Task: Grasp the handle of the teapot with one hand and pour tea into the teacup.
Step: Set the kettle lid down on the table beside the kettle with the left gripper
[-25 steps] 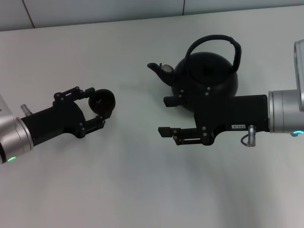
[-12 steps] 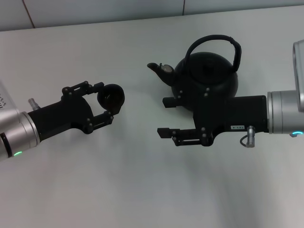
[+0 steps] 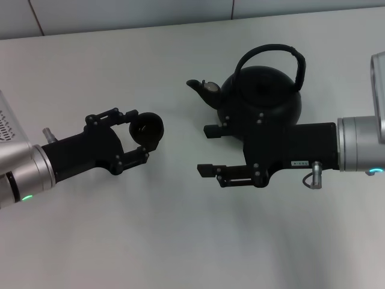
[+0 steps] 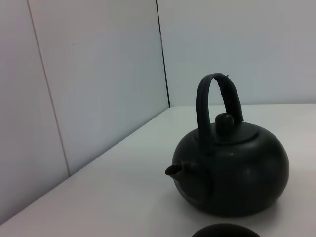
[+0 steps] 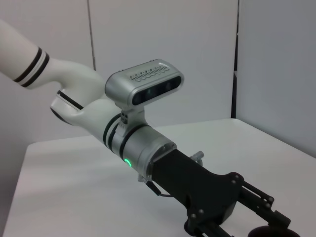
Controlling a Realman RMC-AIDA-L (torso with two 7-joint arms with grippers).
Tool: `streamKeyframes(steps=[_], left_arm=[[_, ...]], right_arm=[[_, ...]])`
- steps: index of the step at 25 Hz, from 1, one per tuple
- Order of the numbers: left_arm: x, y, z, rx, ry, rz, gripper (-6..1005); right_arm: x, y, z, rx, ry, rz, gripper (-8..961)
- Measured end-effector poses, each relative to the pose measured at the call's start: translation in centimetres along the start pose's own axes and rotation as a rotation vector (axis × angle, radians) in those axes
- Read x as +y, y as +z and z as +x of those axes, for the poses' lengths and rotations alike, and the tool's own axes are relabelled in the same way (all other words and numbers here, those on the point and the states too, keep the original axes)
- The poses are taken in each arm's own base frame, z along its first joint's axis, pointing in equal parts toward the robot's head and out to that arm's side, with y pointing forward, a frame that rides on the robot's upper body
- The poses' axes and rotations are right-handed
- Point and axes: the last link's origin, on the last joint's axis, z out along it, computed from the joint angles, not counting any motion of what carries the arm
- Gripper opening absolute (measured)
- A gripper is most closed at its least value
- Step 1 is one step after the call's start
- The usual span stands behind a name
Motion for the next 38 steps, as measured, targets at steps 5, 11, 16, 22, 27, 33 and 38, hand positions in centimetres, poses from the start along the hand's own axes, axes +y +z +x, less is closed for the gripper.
streamKeyframes(steps=[5,11,16,22,27,33,38], left_arm=[[0.2,0.2,-0.2,-0.012,0.005,-0.011,727],[0.4,0.3,-0.4,-0.028,0.015,-0.018,733],[0.6,0.5,-0.8,-0.056,0.022,-0.029,738],[0.6,0.6,-1.0,-0.069,0.023,-0.025,744],[0.4,0.6,-1.1,-0.081,0.023,-0.015,749],[0.4,0.7,-1.1,-0.081,0.026,-0.015,754],[0.3,0.7,-1.1,-0.088,0.027,-0.01,759]], right_arm=[[0.1,0.1,-0.2,0.0,-0.01,-0.005,651],[0.0,-0.2,-0.2,-0.001,-0.01,0.003,650],[0.0,-0.2,-0.2,-0.001,-0.01,0.003,649],[0.0,-0.2,-0.2,-0.002,-0.01,0.001,649],[-0.1,-0.1,-0.2,0.0,-0.012,0.002,648],[-0.1,-0.1,-0.2,0.001,-0.012,0.003,647],[-0.1,-0.1,-0.2,0.001,-0.012,0.005,646]])
